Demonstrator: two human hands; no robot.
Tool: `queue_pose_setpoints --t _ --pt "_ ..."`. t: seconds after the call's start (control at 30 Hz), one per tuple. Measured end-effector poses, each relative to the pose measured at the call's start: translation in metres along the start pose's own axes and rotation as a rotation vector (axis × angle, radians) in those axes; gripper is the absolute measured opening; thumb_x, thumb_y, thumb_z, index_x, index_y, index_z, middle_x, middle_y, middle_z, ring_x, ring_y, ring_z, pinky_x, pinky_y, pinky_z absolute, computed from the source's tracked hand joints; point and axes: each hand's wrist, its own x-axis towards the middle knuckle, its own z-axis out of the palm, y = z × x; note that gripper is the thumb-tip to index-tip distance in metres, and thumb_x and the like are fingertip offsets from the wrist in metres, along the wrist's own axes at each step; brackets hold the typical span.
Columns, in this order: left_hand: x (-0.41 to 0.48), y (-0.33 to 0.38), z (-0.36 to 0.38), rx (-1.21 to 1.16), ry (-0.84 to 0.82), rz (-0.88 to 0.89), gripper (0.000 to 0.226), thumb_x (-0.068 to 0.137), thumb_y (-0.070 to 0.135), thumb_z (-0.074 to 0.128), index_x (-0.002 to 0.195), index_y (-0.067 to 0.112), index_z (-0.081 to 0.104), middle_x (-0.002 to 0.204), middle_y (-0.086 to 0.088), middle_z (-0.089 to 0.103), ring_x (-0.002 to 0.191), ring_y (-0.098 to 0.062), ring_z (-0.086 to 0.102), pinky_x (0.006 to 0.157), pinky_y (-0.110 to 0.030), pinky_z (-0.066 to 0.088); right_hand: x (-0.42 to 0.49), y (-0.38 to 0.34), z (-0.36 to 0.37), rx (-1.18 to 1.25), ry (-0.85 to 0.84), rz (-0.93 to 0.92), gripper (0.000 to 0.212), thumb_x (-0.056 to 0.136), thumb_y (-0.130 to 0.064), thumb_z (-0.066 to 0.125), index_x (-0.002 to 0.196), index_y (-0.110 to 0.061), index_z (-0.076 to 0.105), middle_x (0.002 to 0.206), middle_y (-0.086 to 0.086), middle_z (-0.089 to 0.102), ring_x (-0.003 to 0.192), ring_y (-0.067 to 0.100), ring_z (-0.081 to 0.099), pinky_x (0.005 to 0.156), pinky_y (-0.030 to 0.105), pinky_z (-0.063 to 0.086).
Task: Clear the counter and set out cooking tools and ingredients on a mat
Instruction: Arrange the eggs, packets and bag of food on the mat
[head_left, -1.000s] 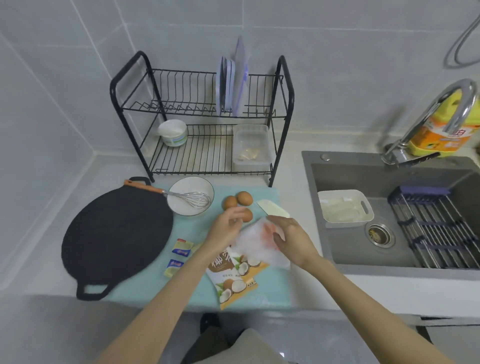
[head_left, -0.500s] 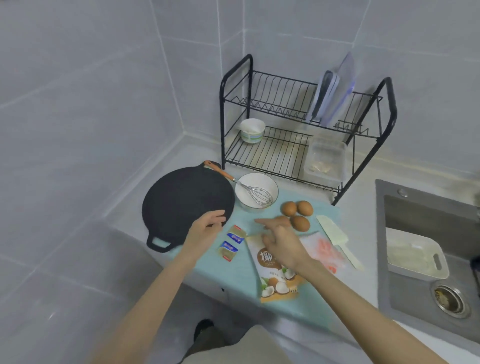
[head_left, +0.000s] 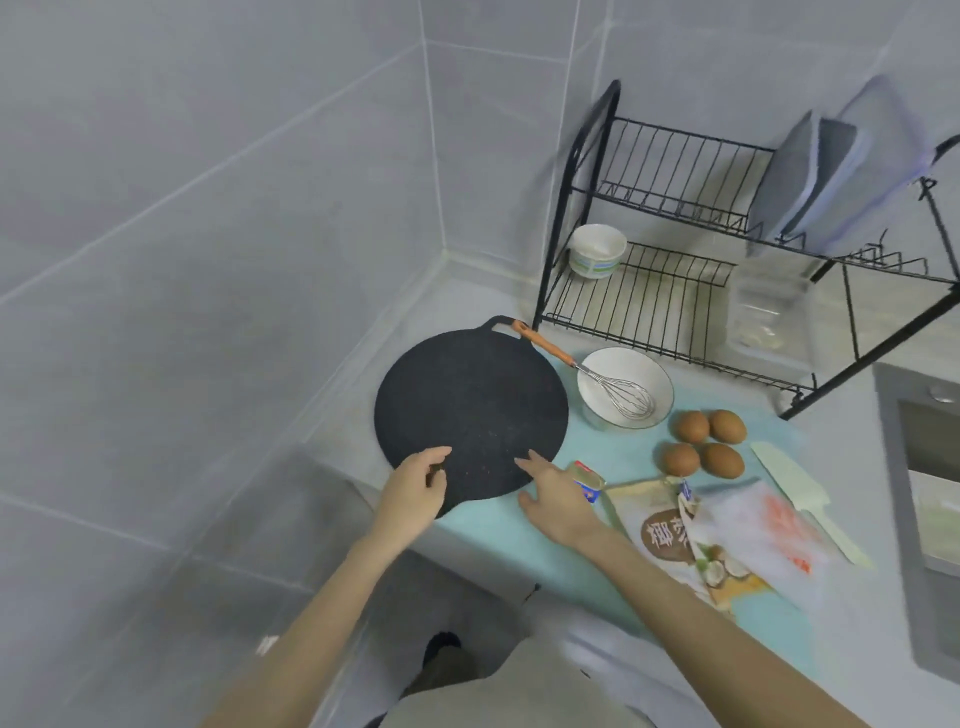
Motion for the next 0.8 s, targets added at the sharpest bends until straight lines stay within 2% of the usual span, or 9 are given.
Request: queue_pose_setpoints --t 0.07,0.2,0.3,0.4,0.53,0.63,0.7,0.77,0.8 --pt "0.01 -0.008 -0.001 0.08 -0.061 0.049 0.041 0.097 0.012 0.043 0.137 0.019 0.047 0.139 -0.001 0.049 0.127 -0.015 0.046 0.106 -0.028 0.036 0.007 -0.008 0.009 0.028 0.012 0.094 0.054 0.095 -0.01 0.047 0.146 -0.008 0.032 0.158 0.015 0.015 0.144 0.022 0.025 0.109 0.02 0.021" --pt "0.029 -0.015 0.0 0.168 -0.174 0.125 0.042 0.097 0.015 0.044 0.139 0.021 0.045 0.142 -0.001 0.046 0.13 -0.016 0.043 0.108 -0.03 0.036 0.017 -0.023 0.018 0.133 0.143 0.238 0.054 0.093 -0.011 0.051 0.145 -0.011 0.035 0.159 0.013 0.009 0.125 0.026 0.051 0.1 0.023 0.036" --pt "0.038 -0.018 0.0 0.229 -0.253 0.181 0.044 0.098 0.015 0.043 0.141 0.02 0.043 0.148 0.0 0.04 0.136 -0.016 0.036 0.111 -0.03 0.03 0.021 -0.029 0.018 0.187 0.225 0.297 0.055 0.093 -0.01 0.05 0.146 -0.012 0.035 0.159 0.011 0.015 0.136 0.023 0.039 0.103 0.022 0.033" --pt "0.047 -0.02 -0.001 0.271 -0.319 0.206 0.046 0.099 0.017 0.043 0.144 0.022 0.039 0.153 0.001 0.032 0.14 -0.017 0.03 0.114 -0.032 0.028 0.023 -0.031 0.016 0.18 0.228 0.304 0.058 0.092 -0.007 0.049 0.147 -0.012 0.032 0.158 0.009 0.016 0.142 0.025 0.028 0.109 0.025 0.028" --pt "0.054 -0.021 0.0 0.286 -0.381 0.223 0.047 0.099 0.018 0.043 0.145 0.022 0.038 0.153 -0.001 0.03 0.14 -0.019 0.031 0.113 -0.034 0.029 0.021 -0.028 0.013 0.219 0.225 0.327 0.058 0.09 -0.006 0.051 0.146 -0.011 0.035 0.158 0.01 0.018 0.143 0.025 0.026 0.108 0.025 0.028" --pt "0.057 -0.018 0.002 0.292 -0.412 0.23 0.047 0.098 0.019 0.044 0.145 0.024 0.037 0.153 -0.001 0.03 0.139 -0.02 0.031 0.112 -0.035 0.031 0.018 -0.02 0.012 0.351 0.262 0.337 0.058 0.089 -0.008 0.055 0.144 -0.011 0.039 0.154 0.008 0.029 0.141 0.021 0.031 0.108 0.024 0.03" --pt "0.061 -0.013 0.005 0.291 -0.413 0.247 0.047 0.099 0.02 0.043 0.145 0.024 0.037 0.153 -0.001 0.03 0.139 -0.02 0.032 0.111 -0.035 0.031 0.014 -0.013 0.008 0.503 0.339 0.376 0.053 0.09 -0.009 0.055 0.141 -0.012 0.043 0.144 0.006 0.045 0.134 0.021 0.042 0.101 0.026 0.04" --pt "0.064 -0.006 0.007 0.285 -0.403 0.27 0.047 0.099 0.02 0.043 0.145 0.024 0.037 0.153 0.0 0.029 0.139 -0.019 0.031 0.111 -0.034 0.031 0.011 -0.007 0.0 0.603 0.449 0.435 0.048 0.092 -0.011 0.052 0.139 -0.016 0.044 0.129 0.006 0.056 0.115 0.02 0.057 0.084 0.026 0.048" --pt "0.067 -0.001 0.011 0.285 -0.4 0.285 0.047 0.099 0.019 0.043 0.145 0.024 0.036 0.153 0.0 0.029 0.14 -0.018 0.031 0.112 -0.033 0.03 0.01 -0.001 -0.007 0.634 0.505 0.458 0.046 0.093 -0.012 0.051 0.138 -0.016 0.044 0.124 0.004 0.056 0.104 0.019 0.06 0.082 0.027 0.049"
